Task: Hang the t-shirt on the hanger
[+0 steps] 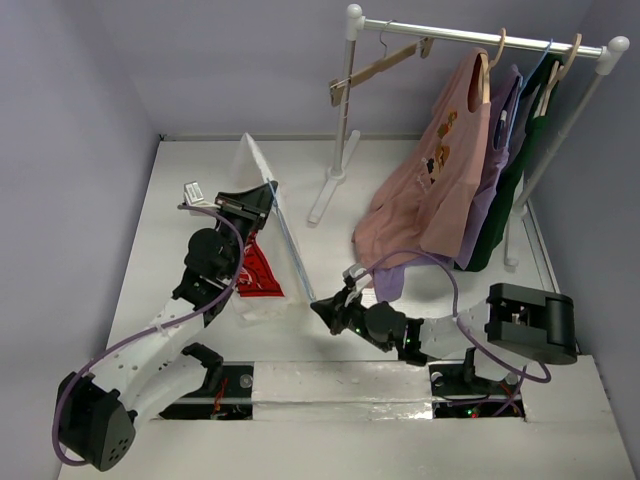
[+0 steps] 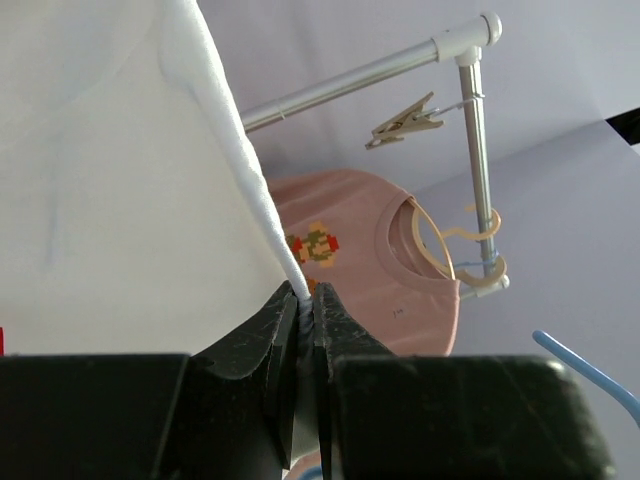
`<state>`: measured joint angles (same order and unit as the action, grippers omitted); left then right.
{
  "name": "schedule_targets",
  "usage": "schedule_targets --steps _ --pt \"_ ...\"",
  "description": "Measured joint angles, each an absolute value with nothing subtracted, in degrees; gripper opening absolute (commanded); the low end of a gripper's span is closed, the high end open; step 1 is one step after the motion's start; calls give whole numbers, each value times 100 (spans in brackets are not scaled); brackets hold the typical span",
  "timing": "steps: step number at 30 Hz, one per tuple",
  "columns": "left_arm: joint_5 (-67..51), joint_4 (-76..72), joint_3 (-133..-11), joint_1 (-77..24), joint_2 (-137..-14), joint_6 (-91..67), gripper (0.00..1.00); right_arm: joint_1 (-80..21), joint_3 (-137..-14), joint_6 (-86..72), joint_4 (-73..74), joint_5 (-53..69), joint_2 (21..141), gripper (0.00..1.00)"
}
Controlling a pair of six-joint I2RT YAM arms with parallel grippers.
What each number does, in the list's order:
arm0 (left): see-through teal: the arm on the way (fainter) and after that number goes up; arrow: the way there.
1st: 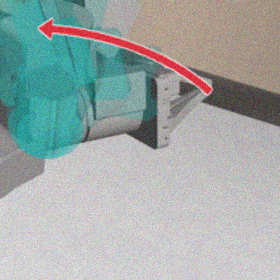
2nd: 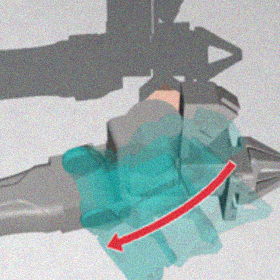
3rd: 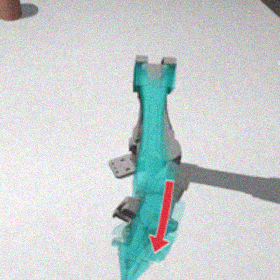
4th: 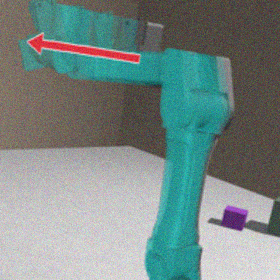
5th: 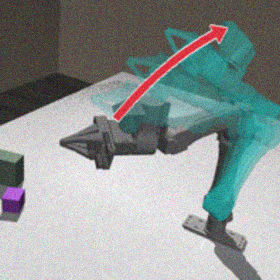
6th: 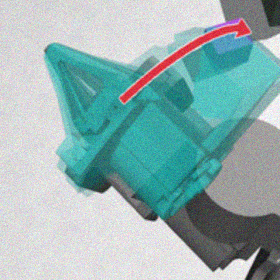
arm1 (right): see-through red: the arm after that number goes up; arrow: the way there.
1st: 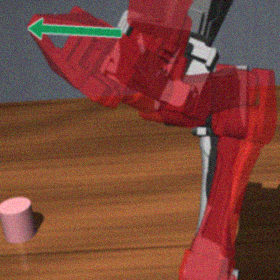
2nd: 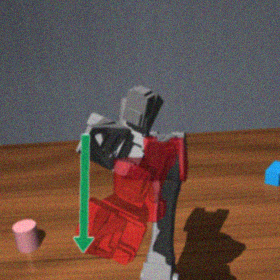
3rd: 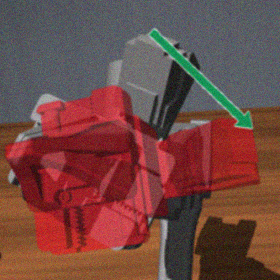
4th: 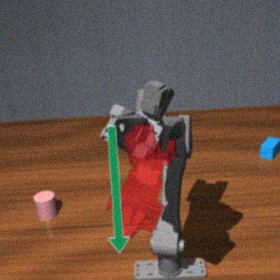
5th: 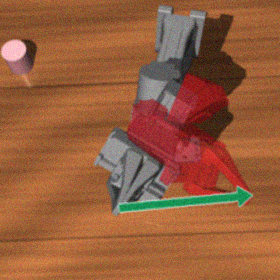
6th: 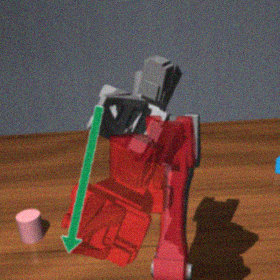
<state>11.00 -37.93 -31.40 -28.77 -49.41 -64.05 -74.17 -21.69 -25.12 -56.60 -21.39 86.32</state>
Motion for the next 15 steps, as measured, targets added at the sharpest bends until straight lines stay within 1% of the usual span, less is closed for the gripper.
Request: schedule_targets --steps 10,15 --pt "1247 -4132 -3142 -2880 -5321 -5896 0 -7832 -2276 -2709 -5194 -2576 8477 0" --pt "1190 -4110 -3164 -2821 -5363 -5972 0 -7911 -2412 -2781 -4921 -2722 8488 0"
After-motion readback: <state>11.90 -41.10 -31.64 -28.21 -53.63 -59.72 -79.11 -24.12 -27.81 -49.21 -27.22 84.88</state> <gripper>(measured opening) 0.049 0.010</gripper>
